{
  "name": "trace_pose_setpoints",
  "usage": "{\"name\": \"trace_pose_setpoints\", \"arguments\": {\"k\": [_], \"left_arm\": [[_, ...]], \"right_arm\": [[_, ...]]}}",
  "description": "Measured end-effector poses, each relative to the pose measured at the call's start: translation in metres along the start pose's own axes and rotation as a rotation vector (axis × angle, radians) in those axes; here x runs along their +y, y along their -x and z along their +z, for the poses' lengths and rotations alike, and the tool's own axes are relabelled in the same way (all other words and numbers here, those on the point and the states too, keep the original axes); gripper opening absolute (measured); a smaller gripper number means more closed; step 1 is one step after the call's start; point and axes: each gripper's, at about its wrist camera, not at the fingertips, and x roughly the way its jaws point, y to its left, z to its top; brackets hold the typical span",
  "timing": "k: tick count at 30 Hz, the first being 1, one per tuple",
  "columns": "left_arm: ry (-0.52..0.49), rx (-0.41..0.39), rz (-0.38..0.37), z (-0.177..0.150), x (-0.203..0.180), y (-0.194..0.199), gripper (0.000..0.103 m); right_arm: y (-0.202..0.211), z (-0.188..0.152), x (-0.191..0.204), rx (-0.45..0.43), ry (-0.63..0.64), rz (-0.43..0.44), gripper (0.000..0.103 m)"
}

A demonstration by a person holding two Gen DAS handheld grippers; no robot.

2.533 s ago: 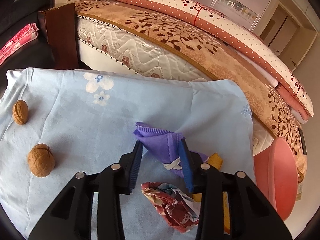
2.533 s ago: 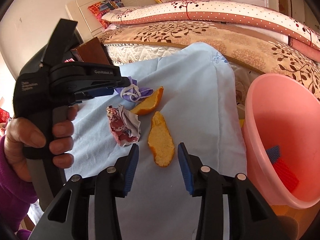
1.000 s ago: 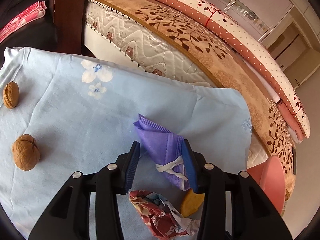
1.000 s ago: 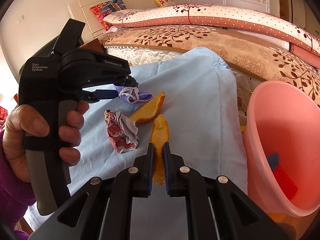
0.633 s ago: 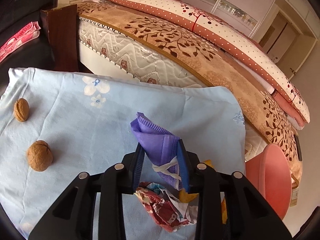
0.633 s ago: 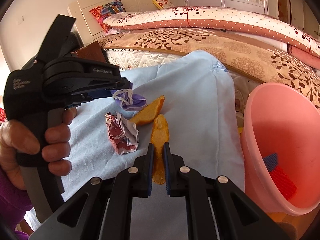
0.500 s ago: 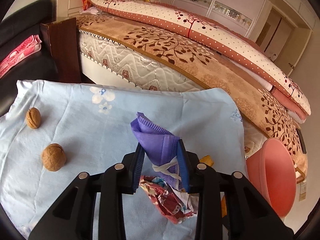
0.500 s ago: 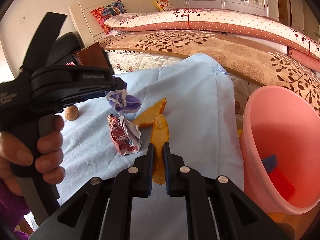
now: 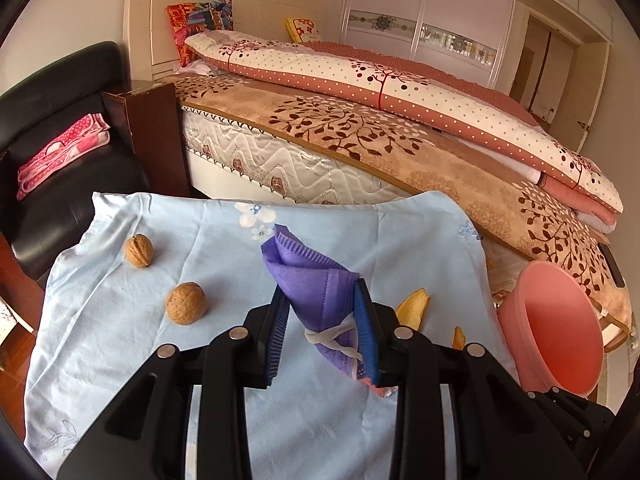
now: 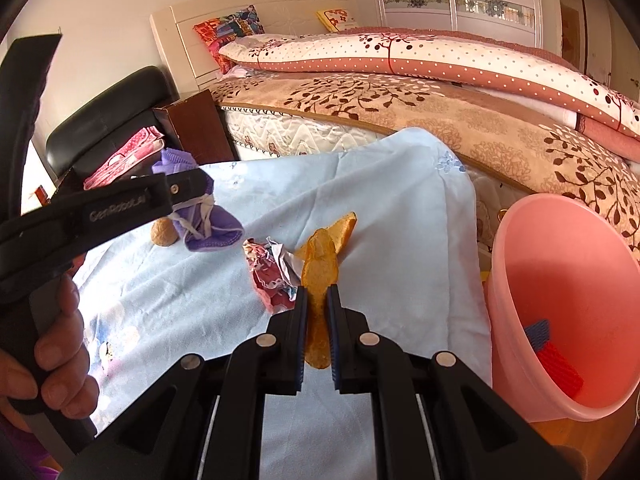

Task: Collect trash
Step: 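Lift the purple mask with the left tool while the right tool holds the bread crust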

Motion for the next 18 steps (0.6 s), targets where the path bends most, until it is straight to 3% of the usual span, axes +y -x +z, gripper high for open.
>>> {"name": "trace_pose_setpoints", "arguments": {"k": [8, 18], "left_arm": [[0.005, -0.029, 0.038, -0.009, 0.011, 0.019, 0.032], [0.016, -0.106, 0.157, -0.017, 0.026, 0.039, 0.032]], "right_arm": [[0.006, 0.005, 0.013, -0.016, 0.020, 0.006, 0.009], [0.007, 0.012, 0.033, -0.036, 0.059, 0.040, 0.009]]}}
